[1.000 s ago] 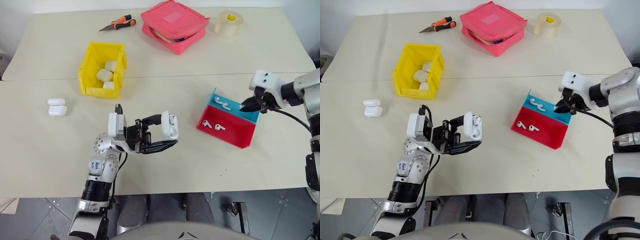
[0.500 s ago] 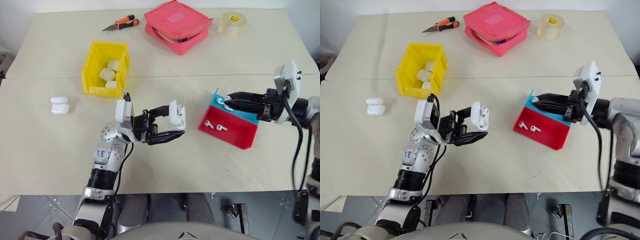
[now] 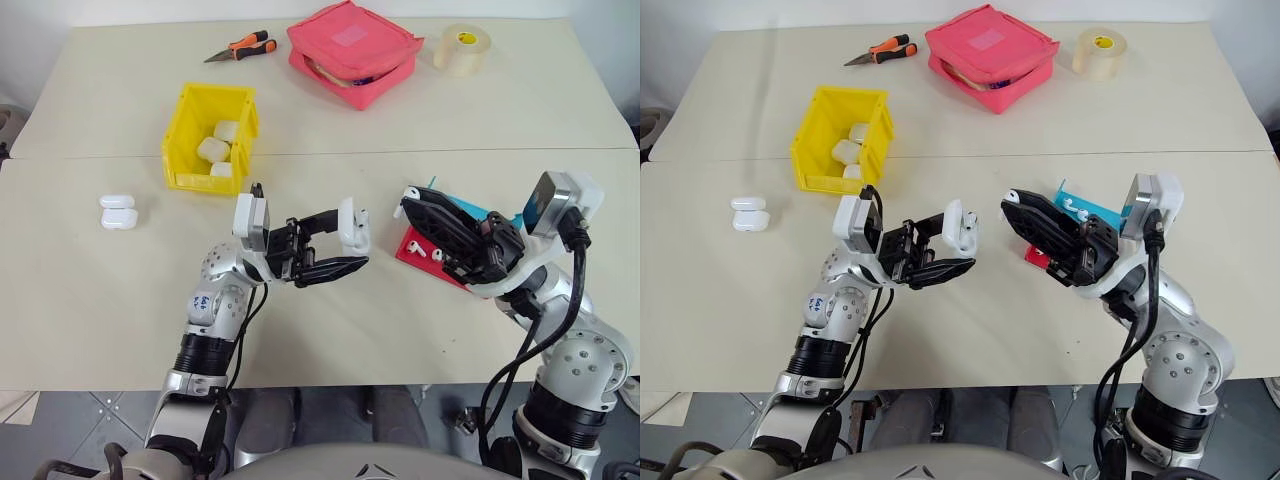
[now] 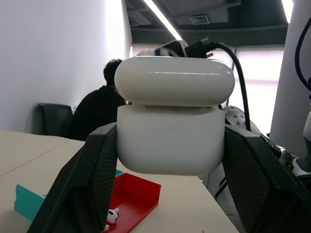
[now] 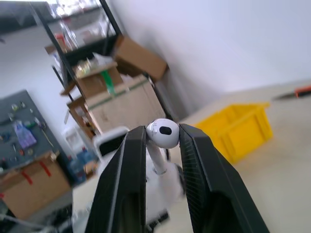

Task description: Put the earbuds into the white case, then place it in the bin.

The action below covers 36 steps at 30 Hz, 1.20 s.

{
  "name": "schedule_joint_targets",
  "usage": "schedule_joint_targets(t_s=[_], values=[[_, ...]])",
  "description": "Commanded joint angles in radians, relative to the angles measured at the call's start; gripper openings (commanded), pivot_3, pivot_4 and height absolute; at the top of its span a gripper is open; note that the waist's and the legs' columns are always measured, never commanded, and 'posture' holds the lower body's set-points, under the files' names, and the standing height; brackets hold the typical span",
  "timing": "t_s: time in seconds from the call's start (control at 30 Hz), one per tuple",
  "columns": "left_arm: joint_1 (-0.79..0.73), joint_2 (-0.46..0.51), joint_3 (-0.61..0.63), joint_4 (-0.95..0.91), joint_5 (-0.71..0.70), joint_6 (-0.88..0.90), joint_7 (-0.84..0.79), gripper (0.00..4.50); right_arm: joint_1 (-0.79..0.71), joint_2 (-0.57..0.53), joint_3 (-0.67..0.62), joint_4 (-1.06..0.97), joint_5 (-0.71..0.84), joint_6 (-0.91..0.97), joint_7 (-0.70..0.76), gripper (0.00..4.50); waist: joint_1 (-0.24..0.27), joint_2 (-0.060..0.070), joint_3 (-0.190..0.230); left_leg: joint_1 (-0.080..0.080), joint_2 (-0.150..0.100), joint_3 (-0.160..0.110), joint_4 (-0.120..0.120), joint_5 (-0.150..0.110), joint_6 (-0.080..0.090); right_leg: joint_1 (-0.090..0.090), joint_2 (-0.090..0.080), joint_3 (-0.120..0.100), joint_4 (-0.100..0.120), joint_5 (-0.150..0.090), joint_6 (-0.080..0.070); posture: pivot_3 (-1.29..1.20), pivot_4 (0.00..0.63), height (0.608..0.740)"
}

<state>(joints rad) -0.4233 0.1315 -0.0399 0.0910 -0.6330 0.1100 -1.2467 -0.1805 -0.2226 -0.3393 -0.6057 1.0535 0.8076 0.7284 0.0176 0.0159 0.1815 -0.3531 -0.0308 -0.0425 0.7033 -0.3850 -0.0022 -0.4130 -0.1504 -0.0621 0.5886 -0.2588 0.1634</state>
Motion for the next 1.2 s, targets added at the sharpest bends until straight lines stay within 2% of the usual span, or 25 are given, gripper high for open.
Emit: schedule_joint_targets(t_s=[0.03, 0.4, 0.77, 0.93, 0.97, 1.0, 1.07, 1.2], values=[[-0.014, -0.006, 0.012, -0.028, -0.022, 0.004, 0.015, 2.79, 0.02, 0.003, 0.047, -0.055, 0.055, -0.037, -0.029, 0.93, 0.001, 0.0, 0.0, 0.0, 0.0, 0.0, 0.0, 0.0, 0.0, 0.0, 0.0, 0.0, 0.0, 0.0, 0.0, 0.0, 0.15, 0.74], [-0.012, -0.008, 0.009, -0.04, -0.022, 0.013, 0.026, 2.79, 0.067, -0.02, 0.183, -0.023, 0.002, -0.132, -0.047, 0.93, 0.0, 0.0, 0.0, 0.0, 0.0, 0.0, 0.0, 0.0, 0.0, 0.0, 0.0, 0.0, 0.0, 0.0, 0.0, 0.0, 0.15, 0.74], [-0.016, -0.01, 0.011, -0.046, -0.023, 0.015, 0.033, 2.79, 0.081, -0.031, 0.226, 0.035, -0.038, -0.2, -0.04, 0.93, 0.0, 0.0, 0.0, 0.0, 0.0, 0.0, 0.0, 0.0, 0.0, 0.0, 0.0, 0.0, 0.0, 0.0, 0.0, 0.0, 0.15, 0.74], [-0.016, -0.012, 0.013, -0.046, -0.022, 0.012, 0.036, 2.79, 0.09, -0.082, 0.27, 0.037, -0.078, -0.191, -0.02, 0.93, 0.001, 0.0, 0.0, 0.0, 0.0, 0.0, 0.0, 0.0, 0.0, 0.0, 0.0, 0.0, 0.0, 0.0, 0.0, 0.0, 0.15, 0.74], [-0.016, -0.012, 0.013, -0.046, -0.022, 0.011, 0.036, 2.79, 0.089, -0.092, 0.276, 0.032, -0.048, -0.17, -0.021, 0.93, 0.001, 0.0, 0.0, 0.0, 0.0, 0.001, 0.0, 0.0, 0.0, 0.0, 0.0, 0.0, 0.0, 0.0, 0.0, 0.0, 0.15, 0.74], [-0.017, -0.012, 0.014, -0.044, -0.021, 0.009, 0.036, 2.79, 0.086, -0.105, 0.282, 0.027, -0.03, -0.156, -0.02, 1.27, 0.001, 0.0, 0.0, 0.0, 0.0, 0.001, 0.0, 0.0, 0.0, 0.0, 0.0, 0.0, 0.0, 0.0, 0.0, 0.0, 0.15, 0.74], [-0.019, -0.014, 0.015, -0.042, -0.02, 0.008, 0.035, 2.79, 0.083, -0.128, 0.294, 0.018, -0.012, -0.142, -0.009, 1.6, 0.001, 0.0, 0.0, 0.0, 0.0, 0.0, 0.0, 0.0, 0.0, 0.0, 0.0, 0.0, 0.0, 0.0, 0.0, 0.0, 0.15, 0.74], [-0.019, -0.008, 0.022, -0.038, -0.017, 0.009, 0.033, 2.79, 0.076, -0.167, 0.252, 0.007, -0.059, -0.208, 0.006, 2.91, 0.003, 0.0, 0.0, 0.0, 0.0, 0.001, 0.0, 0.0, 0.0, 0.0, 0.0, 0.0, -0.001, 0.0, 0.0, 0.0, 0.15, 0.74]])
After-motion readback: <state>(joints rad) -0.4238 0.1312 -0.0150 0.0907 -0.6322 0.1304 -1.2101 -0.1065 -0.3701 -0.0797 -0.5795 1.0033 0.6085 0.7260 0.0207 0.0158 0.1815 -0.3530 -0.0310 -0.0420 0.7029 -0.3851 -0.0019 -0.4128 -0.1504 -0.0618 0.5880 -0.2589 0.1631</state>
